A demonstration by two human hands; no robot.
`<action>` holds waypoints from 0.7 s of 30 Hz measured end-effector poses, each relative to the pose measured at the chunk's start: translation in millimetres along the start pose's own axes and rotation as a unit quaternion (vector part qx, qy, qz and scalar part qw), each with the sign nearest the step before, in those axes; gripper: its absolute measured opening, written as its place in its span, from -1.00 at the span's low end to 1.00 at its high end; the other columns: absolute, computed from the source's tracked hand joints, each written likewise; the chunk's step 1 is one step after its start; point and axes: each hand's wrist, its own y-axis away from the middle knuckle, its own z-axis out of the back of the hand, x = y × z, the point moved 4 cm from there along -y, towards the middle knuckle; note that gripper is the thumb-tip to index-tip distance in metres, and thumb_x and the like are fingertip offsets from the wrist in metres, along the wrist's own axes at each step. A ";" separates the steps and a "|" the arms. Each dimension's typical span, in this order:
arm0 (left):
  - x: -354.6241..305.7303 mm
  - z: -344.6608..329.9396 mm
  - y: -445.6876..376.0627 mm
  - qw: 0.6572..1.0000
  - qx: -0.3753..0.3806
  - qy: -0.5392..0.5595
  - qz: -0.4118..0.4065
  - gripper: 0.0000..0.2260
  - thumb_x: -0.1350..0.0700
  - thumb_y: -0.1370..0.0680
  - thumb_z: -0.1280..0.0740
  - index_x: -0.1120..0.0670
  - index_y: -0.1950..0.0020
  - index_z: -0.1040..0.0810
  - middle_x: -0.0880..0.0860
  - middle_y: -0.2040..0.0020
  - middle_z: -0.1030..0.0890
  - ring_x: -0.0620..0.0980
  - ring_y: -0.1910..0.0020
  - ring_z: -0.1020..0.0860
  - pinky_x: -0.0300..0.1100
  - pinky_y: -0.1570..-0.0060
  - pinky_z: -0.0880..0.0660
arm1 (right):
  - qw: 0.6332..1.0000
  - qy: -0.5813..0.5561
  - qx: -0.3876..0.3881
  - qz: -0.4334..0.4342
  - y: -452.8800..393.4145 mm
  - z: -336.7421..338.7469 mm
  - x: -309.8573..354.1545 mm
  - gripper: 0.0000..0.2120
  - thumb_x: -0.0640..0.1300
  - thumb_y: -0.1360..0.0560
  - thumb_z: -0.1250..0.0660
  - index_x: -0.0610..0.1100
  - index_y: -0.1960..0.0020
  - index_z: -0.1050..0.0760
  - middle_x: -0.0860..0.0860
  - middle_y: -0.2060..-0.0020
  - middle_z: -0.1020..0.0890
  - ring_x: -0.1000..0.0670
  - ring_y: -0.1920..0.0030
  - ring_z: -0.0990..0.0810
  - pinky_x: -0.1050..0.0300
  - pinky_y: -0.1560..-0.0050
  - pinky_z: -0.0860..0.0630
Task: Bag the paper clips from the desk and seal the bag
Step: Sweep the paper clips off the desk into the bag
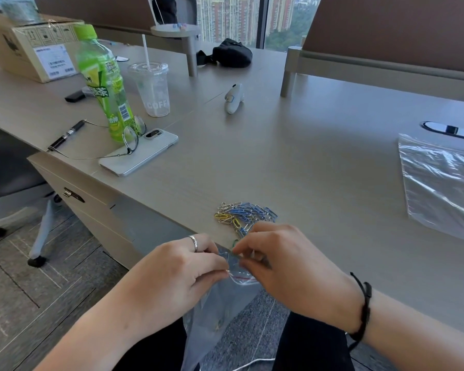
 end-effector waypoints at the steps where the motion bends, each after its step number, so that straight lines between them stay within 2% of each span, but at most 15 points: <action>1: 0.4 0.3 0.3 1.000 -0.001 -0.001 0.001 -0.82 -0.07 -0.60 -0.28 -0.07 0.02 -0.66 -0.17 0.11 -0.52 -0.15 0.26 -0.55 -0.18 0.24 -0.51 | 1.000 -0.008 -0.010 -0.002 -1.8 1.9 -1.7 -0.84 -0.20 -0.46 -0.43 -0.02 -0.01 -0.69 0.13 0.17 -0.61 0.14 0.16 -0.54 0.39 0.15 -0.40; 4: 1.2 1.1 1.8 1.000 -0.001 -0.001 0.005 -0.80 -0.07 -0.60 -0.27 -0.07 0.02 -0.68 -0.19 0.08 -0.52 -0.19 0.24 -0.55 -0.22 0.22 -0.50 | 0.996 -0.015 -0.080 -0.029 -7.8 16.7 -15.6 -0.82 -0.15 -0.48 -0.45 -0.01 -0.07 -0.67 0.17 0.16 -0.60 0.21 0.19 -0.52 0.44 0.16 -0.38; 5: 1.1 1.2 2.5 1.000 0.000 -0.002 0.005 -0.80 -0.07 -0.60 -0.27 -0.07 0.02 -0.68 -0.19 0.08 -0.52 -0.21 0.24 -0.54 -0.25 0.22 -0.49 | 0.995 0.007 -0.097 -0.032 -10.0 21.8 -20.3 -0.79 -0.11 -0.49 -0.44 0.00 -0.12 -0.65 0.17 0.09 -0.59 0.21 0.14 -0.53 0.43 0.09 -0.38; 7: 0.9 1.1 3.3 1.000 0.004 -0.004 0.009 -0.79 -0.08 -0.59 -0.27 -0.08 0.03 -0.68 -0.21 0.08 -0.52 -0.24 0.27 -0.51 -0.31 0.24 -0.46 | 0.991 0.075 -0.102 -0.029 -14.7 27.4 -28.7 -0.70 0.01 -0.54 -0.37 0.03 -0.26 -0.57 0.11 -0.15 -0.57 0.08 -0.13 -0.53 0.25 -0.16 -0.40; 10: 2.2 0.6 3.3 1.000 0.004 -0.004 0.012 -0.81 -0.08 -0.59 -0.28 -0.10 0.03 -0.68 -0.20 0.09 -0.52 -0.25 0.28 -0.50 -0.32 0.25 -0.46 | 0.992 0.116 -0.025 -0.042 -23.0 25.2 -41.0 -0.55 0.12 -0.61 -0.19 0.06 -0.48 -0.32 0.06 -0.49 -0.33 0.01 -0.50 -0.24 0.06 -0.47 -0.22; 12: 2.3 0.2 3.6 1.000 0.004 -0.006 0.009 -0.82 -0.08 -0.58 -0.29 -0.11 0.03 -0.68 -0.20 0.09 -0.53 -0.21 0.28 -0.54 -0.22 0.26 -0.51 | 0.994 0.085 0.030 -0.055 -28.5 19.0 -49.7 -0.50 0.16 -0.64 -0.08 0.07 -0.55 -0.19 0.10 -0.56 -0.19 0.09 -0.56 -0.07 0.11 -0.54 -0.03; 13: 2.1 0.4 4.1 1.000 0.004 -0.009 0.007 -0.82 -0.09 -0.58 -0.29 -0.11 0.03 -0.68 -0.20 0.10 -0.54 -0.19 0.28 -0.55 -0.18 0.27 -0.53 | 0.995 0.075 0.049 -0.053 -30.9 15.9 -52.2 -0.49 0.17 -0.64 -0.05 0.08 -0.56 -0.17 0.11 -0.57 -0.17 0.13 -0.56 -0.05 0.12 -0.55 0.03; 15: 1.9 1.5 5.3 1.000 0.006 -0.018 0.007 -0.82 -0.11 -0.57 -0.28 -0.13 0.04 -0.68 -0.20 0.12 -0.53 -0.17 0.30 -0.55 -0.16 0.31 -0.53 | 0.996 0.057 0.061 -0.031 -35.5 12.6 -51.6 -0.51 0.16 -0.65 -0.01 0.07 -0.54 -0.21 0.13 -0.53 -0.27 0.16 -0.54 -0.12 0.12 -0.55 0.01; 18: 1.6 3.6 6.6 0.999 0.010 -0.041 0.003 -0.82 -0.15 -0.56 -0.29 -0.17 0.05 -0.67 -0.18 0.15 -0.52 -0.19 0.35 -0.51 -0.19 0.39 -0.50 | 0.998 -0.009 0.055 -0.023 -44.3 14.1 -46.6 -0.58 0.09 -0.67 -0.04 0.01 -0.46 -0.36 0.11 -0.41 -0.46 0.13 -0.42 -0.34 0.24 -0.45 -0.17; 21: 1.5 5.2 5.9 0.999 0.009 -0.049 -0.002 -0.83 -0.16 -0.55 -0.29 -0.19 0.06 -0.67 -0.17 0.17 -0.51 -0.20 0.32 -0.50 -0.18 0.39 -0.49 | 0.995 -0.075 0.052 -0.034 -63.3 10.3 -47.7 -0.59 0.17 -0.64 -0.06 0.03 -0.33 -0.50 0.11 -0.25 -0.61 0.09 -0.27 -0.53 0.08 -0.36 -0.38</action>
